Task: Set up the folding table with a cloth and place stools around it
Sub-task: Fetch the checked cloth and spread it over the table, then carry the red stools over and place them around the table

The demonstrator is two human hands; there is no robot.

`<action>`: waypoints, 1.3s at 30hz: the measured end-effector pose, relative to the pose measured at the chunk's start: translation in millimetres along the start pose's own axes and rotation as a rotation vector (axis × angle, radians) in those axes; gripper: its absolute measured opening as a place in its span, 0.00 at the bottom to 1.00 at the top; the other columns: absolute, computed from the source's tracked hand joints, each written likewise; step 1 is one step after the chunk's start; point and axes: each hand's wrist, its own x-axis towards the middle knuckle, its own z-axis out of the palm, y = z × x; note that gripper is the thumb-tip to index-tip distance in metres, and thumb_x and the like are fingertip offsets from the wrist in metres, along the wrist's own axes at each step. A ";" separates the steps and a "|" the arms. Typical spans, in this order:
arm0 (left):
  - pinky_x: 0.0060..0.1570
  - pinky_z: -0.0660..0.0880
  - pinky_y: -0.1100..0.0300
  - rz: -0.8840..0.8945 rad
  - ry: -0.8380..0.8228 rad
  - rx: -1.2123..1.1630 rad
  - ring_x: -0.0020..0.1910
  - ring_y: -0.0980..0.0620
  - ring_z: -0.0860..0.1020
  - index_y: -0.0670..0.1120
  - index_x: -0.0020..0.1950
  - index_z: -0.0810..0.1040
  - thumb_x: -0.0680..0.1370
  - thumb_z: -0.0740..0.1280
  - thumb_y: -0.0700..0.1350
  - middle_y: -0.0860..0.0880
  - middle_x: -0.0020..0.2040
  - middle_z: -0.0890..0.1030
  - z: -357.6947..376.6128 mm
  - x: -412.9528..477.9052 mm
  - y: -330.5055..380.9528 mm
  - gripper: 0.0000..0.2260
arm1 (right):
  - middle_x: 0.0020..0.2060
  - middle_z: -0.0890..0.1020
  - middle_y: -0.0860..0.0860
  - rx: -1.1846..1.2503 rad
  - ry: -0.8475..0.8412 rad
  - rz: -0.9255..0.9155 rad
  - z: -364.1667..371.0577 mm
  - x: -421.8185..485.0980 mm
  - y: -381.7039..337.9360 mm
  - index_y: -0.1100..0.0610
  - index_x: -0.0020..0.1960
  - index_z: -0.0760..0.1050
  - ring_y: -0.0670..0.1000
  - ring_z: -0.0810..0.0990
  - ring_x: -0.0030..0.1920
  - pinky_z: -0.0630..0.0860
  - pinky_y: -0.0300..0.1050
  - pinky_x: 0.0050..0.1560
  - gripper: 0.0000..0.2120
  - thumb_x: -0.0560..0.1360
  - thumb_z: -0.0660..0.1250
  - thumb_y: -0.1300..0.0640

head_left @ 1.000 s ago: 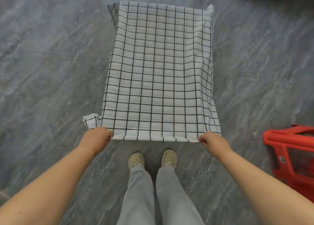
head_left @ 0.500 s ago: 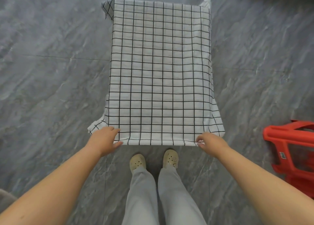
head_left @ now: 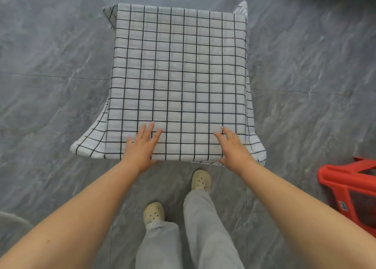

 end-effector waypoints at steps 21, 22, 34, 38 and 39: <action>0.67 0.59 0.35 -0.212 -0.264 0.111 0.76 0.39 0.39 0.51 0.76 0.33 0.70 0.72 0.54 0.45 0.76 0.32 0.6 48.7 28.3 0.52 | 0.76 0.44 0.56 -0.227 -0.176 -0.010 -1.1 47.6 62.7 0.49 0.77 0.44 0.60 0.45 0.76 0.58 0.57 0.72 0.48 0.69 0.71 0.43; 0.68 0.57 0.35 -0.216 -0.300 0.088 0.76 0.39 0.40 0.51 0.76 0.34 0.69 0.72 0.57 0.45 0.77 0.34 -11.0 47.6 30.1 0.53 | 0.77 0.46 0.56 -0.197 -0.177 -0.011 -10.3 45.2 59.8 0.50 0.77 0.46 0.59 0.46 0.76 0.57 0.57 0.73 0.46 0.70 0.70 0.42; 0.74 0.48 0.45 0.190 0.408 -0.093 0.77 0.47 0.44 0.50 0.78 0.45 0.78 0.46 0.64 0.49 0.79 0.46 -257.9 -16.5 157.3 0.32 | 0.77 0.53 0.52 0.296 0.553 0.196 -204.9 -102.6 43.9 0.57 0.77 0.51 0.52 0.48 0.77 0.46 0.47 0.74 0.32 0.80 0.52 0.41; 0.74 0.45 0.45 0.401 0.503 -0.009 0.77 0.47 0.40 0.52 0.78 0.42 0.78 0.44 0.64 0.49 0.79 0.43 -304.6 -39.3 242.1 0.32 | 0.78 0.52 0.52 0.343 0.718 0.342 -224.1 -179.5 81.2 0.56 0.78 0.50 0.51 0.47 0.77 0.45 0.47 0.74 0.38 0.75 0.42 0.34; 0.74 0.44 0.45 0.452 0.503 0.005 0.77 0.48 0.40 0.52 0.78 0.41 0.78 0.44 0.65 0.50 0.79 0.42 -310.3 -42.9 266.9 0.32 | 0.77 0.52 0.52 0.366 0.750 0.393 -225.1 -198.9 95.3 0.56 0.77 0.51 0.52 0.48 0.77 0.46 0.47 0.74 0.40 0.73 0.40 0.33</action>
